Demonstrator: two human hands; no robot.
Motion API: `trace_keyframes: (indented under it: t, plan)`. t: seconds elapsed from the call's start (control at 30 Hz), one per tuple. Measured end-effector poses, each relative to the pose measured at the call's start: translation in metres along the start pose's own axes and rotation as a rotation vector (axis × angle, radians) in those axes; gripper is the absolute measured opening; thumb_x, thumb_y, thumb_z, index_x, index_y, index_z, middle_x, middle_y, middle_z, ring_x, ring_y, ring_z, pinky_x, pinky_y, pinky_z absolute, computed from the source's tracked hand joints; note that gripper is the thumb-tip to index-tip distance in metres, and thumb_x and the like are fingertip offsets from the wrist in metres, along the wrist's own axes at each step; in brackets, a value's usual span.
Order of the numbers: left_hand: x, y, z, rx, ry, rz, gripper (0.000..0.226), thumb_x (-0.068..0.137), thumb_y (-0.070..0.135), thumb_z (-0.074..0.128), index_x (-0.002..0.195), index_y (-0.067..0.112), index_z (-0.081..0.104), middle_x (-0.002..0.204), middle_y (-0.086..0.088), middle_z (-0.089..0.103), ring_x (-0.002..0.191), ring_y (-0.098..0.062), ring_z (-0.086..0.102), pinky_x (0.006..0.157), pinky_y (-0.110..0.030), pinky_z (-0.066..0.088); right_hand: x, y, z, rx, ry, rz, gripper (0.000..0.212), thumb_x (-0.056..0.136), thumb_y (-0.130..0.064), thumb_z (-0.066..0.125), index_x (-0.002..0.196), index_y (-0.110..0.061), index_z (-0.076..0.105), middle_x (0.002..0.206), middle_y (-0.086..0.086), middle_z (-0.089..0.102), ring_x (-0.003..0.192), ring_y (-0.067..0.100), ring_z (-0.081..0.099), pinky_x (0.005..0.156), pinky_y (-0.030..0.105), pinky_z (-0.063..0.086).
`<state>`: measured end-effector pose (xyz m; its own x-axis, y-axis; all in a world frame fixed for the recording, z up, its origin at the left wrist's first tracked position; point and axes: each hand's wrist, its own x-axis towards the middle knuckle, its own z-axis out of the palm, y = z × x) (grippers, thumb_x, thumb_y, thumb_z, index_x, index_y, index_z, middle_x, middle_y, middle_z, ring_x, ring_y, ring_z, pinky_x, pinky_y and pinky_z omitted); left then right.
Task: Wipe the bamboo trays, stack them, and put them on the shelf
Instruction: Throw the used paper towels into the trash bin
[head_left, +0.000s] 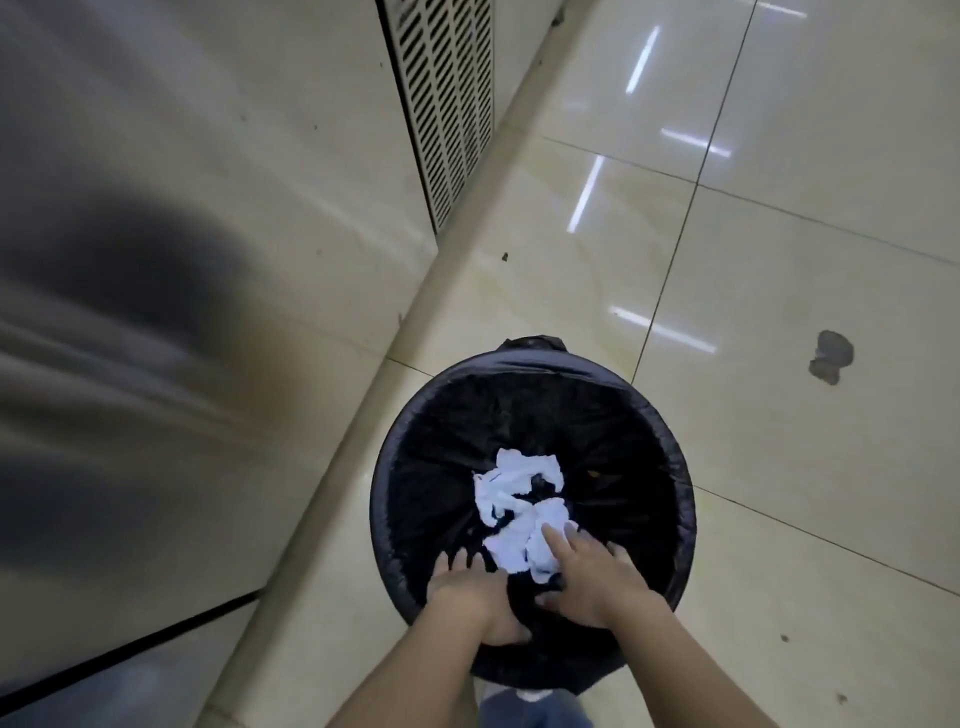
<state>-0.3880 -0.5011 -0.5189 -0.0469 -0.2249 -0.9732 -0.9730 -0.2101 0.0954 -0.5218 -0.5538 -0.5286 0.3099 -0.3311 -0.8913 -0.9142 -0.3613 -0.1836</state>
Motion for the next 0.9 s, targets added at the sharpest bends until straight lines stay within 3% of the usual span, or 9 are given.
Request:
trace_keyframes:
  t: [0.1,0.2,0.3,0.43,0.6,0.77,0.9]
  plan:
    - [-0.029,-0.004,-0.011,-0.006,0.197,0.045,0.065,0.087,0.055,0.044,0.141,0.021,0.033,0.143,-0.01,0.043,0.131,-0.03,0.039,0.106,-0.04,0.03,-0.022,-0.009,-0.02,0.002,0.018,-0.014,0.067,0.09,-0.042,0.045,0.144,-0.023,0.012,0.15,0.007,0.029,0.132,0.029,0.037,0.107,0.043,0.026]
    - [-0.084,-0.012,-0.04,-0.016,0.299,0.036,0.057,0.087,0.052,0.045,0.134,0.019,0.042,0.131,-0.009,0.053,0.118,-0.03,0.051,0.091,-0.037,0.04,-0.06,-0.022,-0.063,0.02,0.148,-0.038,0.055,0.09,-0.036,0.044,0.139,-0.017,0.025,0.136,0.009,0.046,0.119,0.031,0.049,0.094,0.042,0.041]
    - [-0.156,-0.022,-0.077,-0.083,0.4,0.054,0.052,0.087,0.044,0.047,0.133,0.019,0.043,0.131,-0.008,0.052,0.118,-0.03,0.052,0.088,-0.037,0.043,-0.113,-0.039,-0.121,0.035,0.192,-0.071,0.05,0.091,-0.035,0.045,0.135,-0.015,0.032,0.132,0.013,0.05,0.117,0.031,0.05,0.092,0.043,0.046]
    - [-0.269,-0.034,-0.137,-0.009,0.601,0.054,0.051,0.088,0.041,0.048,0.133,0.019,0.042,0.133,-0.008,0.054,0.119,-0.03,0.052,0.085,-0.035,0.041,-0.203,-0.07,-0.211,0.051,0.28,-0.173,0.046,0.094,-0.031,0.042,0.136,-0.014,0.034,0.138,0.013,0.048,0.121,0.029,0.048,0.096,0.038,0.042]
    - [-0.423,-0.061,-0.194,-0.127,0.9,0.057,0.054,0.086,0.044,0.049,0.135,0.022,0.04,0.142,-0.004,0.048,0.127,-0.026,0.046,0.101,-0.042,0.041,-0.327,-0.126,-0.311,-0.002,0.532,-0.309,0.05,0.094,-0.033,0.044,0.139,-0.016,0.031,0.137,0.013,0.049,0.122,0.029,0.048,0.099,0.041,0.042]
    - [-0.554,-0.103,-0.191,-0.176,1.147,-0.042,0.05,0.086,0.042,0.05,0.133,0.026,0.043,0.137,-0.006,0.051,0.125,-0.027,0.048,0.099,-0.04,0.042,-0.438,-0.206,-0.368,-0.115,0.686,-0.483,0.049,0.092,-0.033,0.047,0.138,-0.021,0.033,0.133,0.012,0.053,0.117,0.028,0.052,0.095,0.038,0.045]
    - [-0.633,-0.151,-0.154,-0.284,1.215,-0.129,0.055,0.088,0.046,0.047,0.139,0.029,0.036,0.145,0.0,0.043,0.13,-0.024,0.043,0.102,-0.039,0.039,-0.501,-0.281,-0.382,-0.239,0.701,-0.609,0.051,0.092,-0.033,0.047,0.139,-0.022,0.03,0.134,0.011,0.052,0.119,0.026,0.052,0.095,0.035,0.042]
